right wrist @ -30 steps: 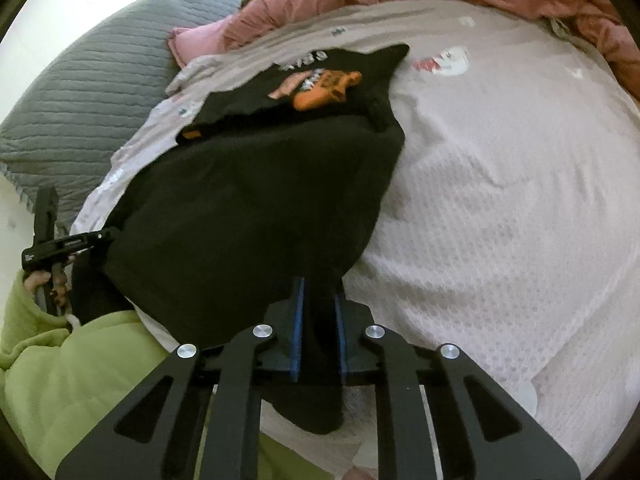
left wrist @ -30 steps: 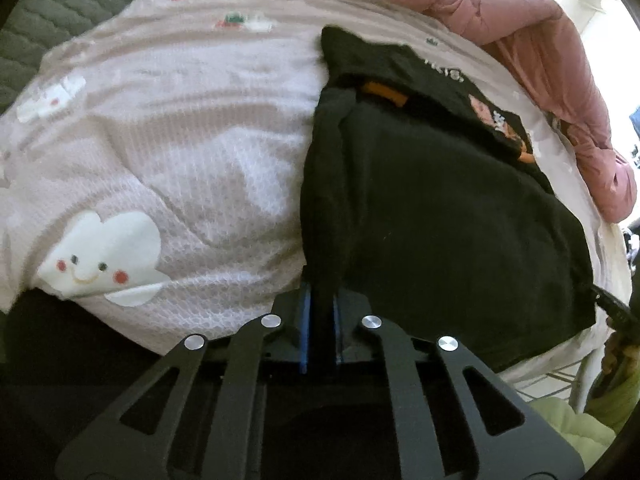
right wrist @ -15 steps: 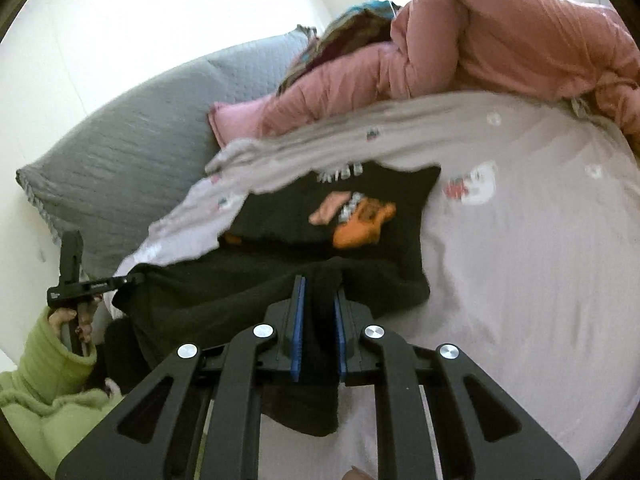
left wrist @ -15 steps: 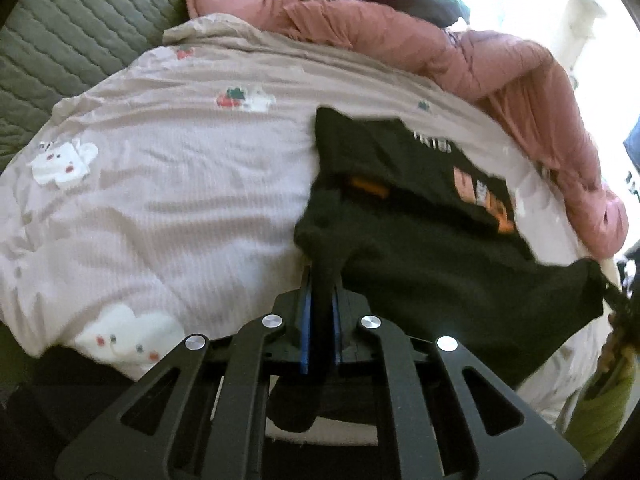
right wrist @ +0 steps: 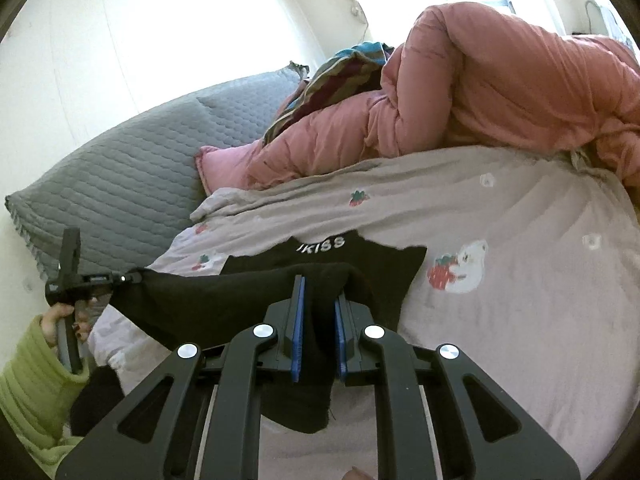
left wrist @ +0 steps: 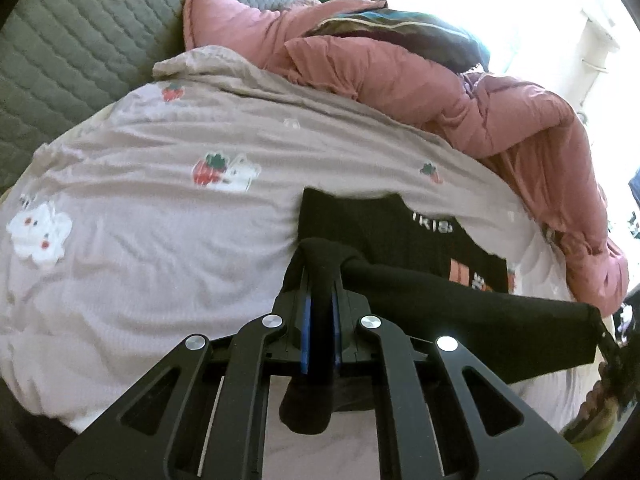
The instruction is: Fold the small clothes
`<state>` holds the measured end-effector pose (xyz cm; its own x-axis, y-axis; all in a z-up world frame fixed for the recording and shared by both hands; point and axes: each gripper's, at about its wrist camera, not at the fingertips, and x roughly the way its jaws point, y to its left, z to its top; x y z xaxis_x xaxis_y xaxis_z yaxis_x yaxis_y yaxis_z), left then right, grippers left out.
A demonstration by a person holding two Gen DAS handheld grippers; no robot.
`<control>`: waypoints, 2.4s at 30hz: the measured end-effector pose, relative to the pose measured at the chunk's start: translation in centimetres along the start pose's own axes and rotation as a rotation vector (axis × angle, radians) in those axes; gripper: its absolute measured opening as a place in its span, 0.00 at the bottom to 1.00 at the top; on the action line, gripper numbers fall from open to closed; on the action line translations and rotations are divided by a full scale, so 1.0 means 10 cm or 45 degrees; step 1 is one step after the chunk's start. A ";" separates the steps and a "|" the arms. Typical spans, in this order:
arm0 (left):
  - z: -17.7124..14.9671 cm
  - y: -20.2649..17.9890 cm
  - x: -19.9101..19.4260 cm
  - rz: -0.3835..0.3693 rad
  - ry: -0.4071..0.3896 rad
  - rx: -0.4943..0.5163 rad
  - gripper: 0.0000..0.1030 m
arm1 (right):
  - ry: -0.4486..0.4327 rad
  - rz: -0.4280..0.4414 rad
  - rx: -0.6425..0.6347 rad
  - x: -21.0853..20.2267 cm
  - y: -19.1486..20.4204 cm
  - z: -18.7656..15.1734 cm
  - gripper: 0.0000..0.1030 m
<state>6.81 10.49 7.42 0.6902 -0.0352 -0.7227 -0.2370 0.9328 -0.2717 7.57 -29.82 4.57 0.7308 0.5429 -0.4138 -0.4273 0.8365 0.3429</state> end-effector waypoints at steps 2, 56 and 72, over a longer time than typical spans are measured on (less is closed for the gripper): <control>0.10 -0.05 0.09 0.015 -0.001 0.008 0.02 | 0.001 -0.025 -0.010 0.09 -0.03 0.05 0.11; -0.76 -0.58 0.91 0.147 0.022 0.518 0.24 | 0.489 -0.165 -0.287 1.41 0.53 -0.69 0.21; -0.10 -0.75 1.42 0.146 0.047 0.420 0.24 | 0.419 -0.249 -0.230 1.91 0.22 -0.08 0.21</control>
<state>17.73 2.59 -1.46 0.6454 0.0694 -0.7607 -0.0735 0.9969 0.0286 20.14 -17.55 -3.25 0.6108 0.3431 -0.7136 -0.4054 0.9097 0.0904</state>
